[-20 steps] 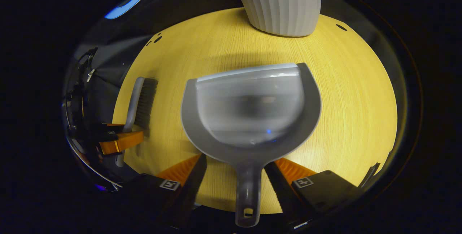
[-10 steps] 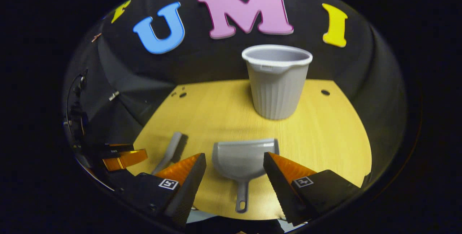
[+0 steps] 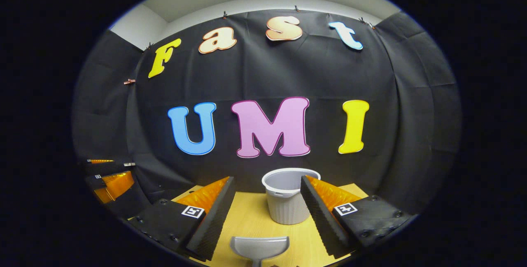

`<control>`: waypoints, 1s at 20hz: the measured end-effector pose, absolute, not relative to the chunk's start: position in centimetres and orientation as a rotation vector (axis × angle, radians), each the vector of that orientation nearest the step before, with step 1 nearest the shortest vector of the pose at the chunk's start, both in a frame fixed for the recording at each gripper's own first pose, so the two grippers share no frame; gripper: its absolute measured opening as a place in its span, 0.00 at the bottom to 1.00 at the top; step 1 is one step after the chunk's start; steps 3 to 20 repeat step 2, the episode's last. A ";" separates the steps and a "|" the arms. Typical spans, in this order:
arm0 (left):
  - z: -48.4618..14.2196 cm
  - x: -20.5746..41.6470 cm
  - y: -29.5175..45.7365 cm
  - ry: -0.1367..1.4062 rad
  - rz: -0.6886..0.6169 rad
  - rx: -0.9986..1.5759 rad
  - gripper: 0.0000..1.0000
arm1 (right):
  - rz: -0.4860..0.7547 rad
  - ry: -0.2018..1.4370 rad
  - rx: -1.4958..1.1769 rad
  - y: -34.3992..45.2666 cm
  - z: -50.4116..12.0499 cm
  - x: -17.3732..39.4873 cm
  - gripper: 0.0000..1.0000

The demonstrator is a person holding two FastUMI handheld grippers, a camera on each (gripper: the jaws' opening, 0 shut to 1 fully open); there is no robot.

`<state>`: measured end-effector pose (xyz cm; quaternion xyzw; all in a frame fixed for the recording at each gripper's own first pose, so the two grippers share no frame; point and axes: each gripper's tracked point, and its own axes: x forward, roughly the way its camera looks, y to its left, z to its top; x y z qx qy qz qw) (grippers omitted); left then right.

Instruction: Pick up the small broom and dustpan from the desktop, sweep the trash into the dustpan with the broom, and then empty the trash into the garbage bin.

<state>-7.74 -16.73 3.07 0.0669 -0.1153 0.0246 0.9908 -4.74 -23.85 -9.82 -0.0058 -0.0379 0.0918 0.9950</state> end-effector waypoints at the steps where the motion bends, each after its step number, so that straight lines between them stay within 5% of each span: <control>1: 3.6 -8.1 -18.6 -0.252 0.018 0.124 0.94 | 0.180 -0.091 -0.024 -24.2 -9.4 -5.1 0.98; 20: 3.6 -8.3 -19.6 -0.255 -0.005 0.112 0.94 | 0.175 -0.093 -0.032 -24.5 -9.3 -5.3 0.98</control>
